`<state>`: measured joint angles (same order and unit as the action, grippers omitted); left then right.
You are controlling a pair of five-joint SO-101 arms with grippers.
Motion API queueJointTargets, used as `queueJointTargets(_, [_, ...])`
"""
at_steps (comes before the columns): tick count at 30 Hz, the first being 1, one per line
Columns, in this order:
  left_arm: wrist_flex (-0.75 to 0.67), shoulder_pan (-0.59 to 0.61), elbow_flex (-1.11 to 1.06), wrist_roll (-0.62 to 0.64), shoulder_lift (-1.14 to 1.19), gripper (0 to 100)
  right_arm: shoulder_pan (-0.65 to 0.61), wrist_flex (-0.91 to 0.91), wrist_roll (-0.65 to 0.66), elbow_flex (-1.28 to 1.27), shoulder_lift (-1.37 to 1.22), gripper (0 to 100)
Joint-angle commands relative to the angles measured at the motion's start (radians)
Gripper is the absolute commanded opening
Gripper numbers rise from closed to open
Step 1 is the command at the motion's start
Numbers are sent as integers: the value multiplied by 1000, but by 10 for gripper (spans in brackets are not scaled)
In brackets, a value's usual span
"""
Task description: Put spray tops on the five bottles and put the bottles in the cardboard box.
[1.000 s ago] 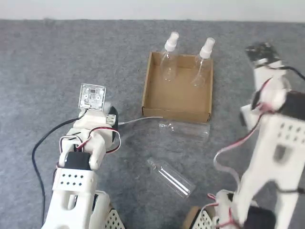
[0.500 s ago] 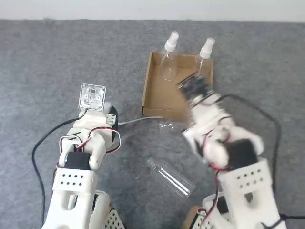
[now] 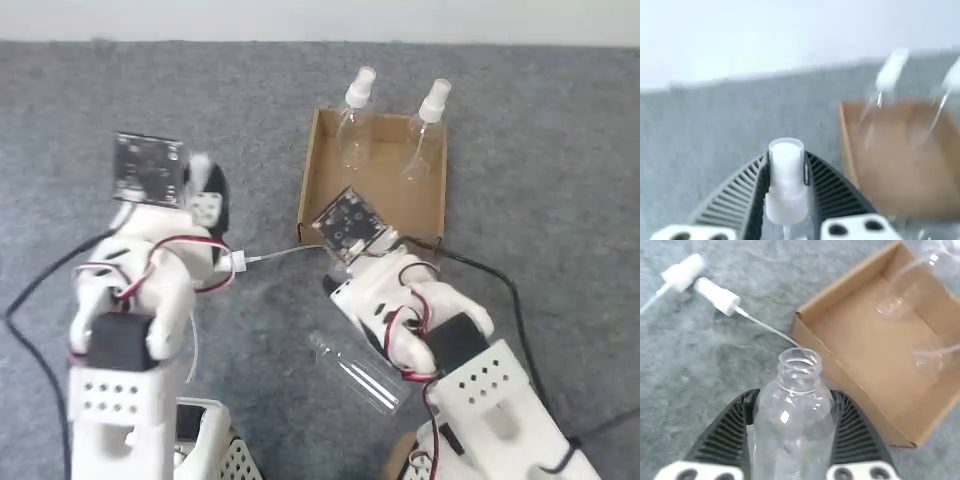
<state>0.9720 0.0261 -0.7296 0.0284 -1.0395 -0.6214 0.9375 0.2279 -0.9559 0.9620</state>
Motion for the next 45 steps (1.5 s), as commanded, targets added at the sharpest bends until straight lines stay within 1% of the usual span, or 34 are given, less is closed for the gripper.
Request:
queueJointTargets(1, [34, 0, 165, 63, -29, 11, -51, -33, -14, -41, 51, 9])
queueJointTargets(6, [44, 2, 315, 84, -31, 11, -54, -145, -14, -44, 113, 6])
queueJointTargets(10, [52, 6, 430, 186, -31, 11, -58, -369, -23, -83, 87, 6])
queueJointTargets(12, [49, -2, 452, 224, -31, 11, -87, -447, -35, -95, 39, 6])
queueJointTargets(14, [46, -2, 458, 284, -31, 11, -133, -483, -63, -106, -16, 6])
queueJointTargets(17, [51, -2, 449, 405, -31, 11, -206, -495, -64, -118, -74, 6])
queueJointTargets(19, [49, -3, 427, 450, -31, 11, -239, -493, -68, -121, -79, 6])
queueJointTargets(22, [46, -14, 398, 450, -31, 11, -246, -484, -71, -123, -79, 6])
queueJointTargets(25, [60, -72, 371, 440, -31, 11, -245, -490, -71, -144, -79, 6])
queueJointTargets(27, [80, -98, 335, 411, -31, 11, -246, -490, -71, -160, -79, 6])
queueJointTargets(31, [80, -103, 248, 400, -31, 11, -246, -490, -71, -172, -79, 6])
queueJointTargets(36, [80, -110, 191, 399, -31, 11, -246, -490, -71, -172, -79, 6])
queueJointTargets(41, [17, -110, 125, 399, -31, 11, -248, -490, -71, -172, -79, 6])
queueJointTargets(45, [9, -123, 96, 400, -31, 11, -246, -489, -71, -172, -79, 6])
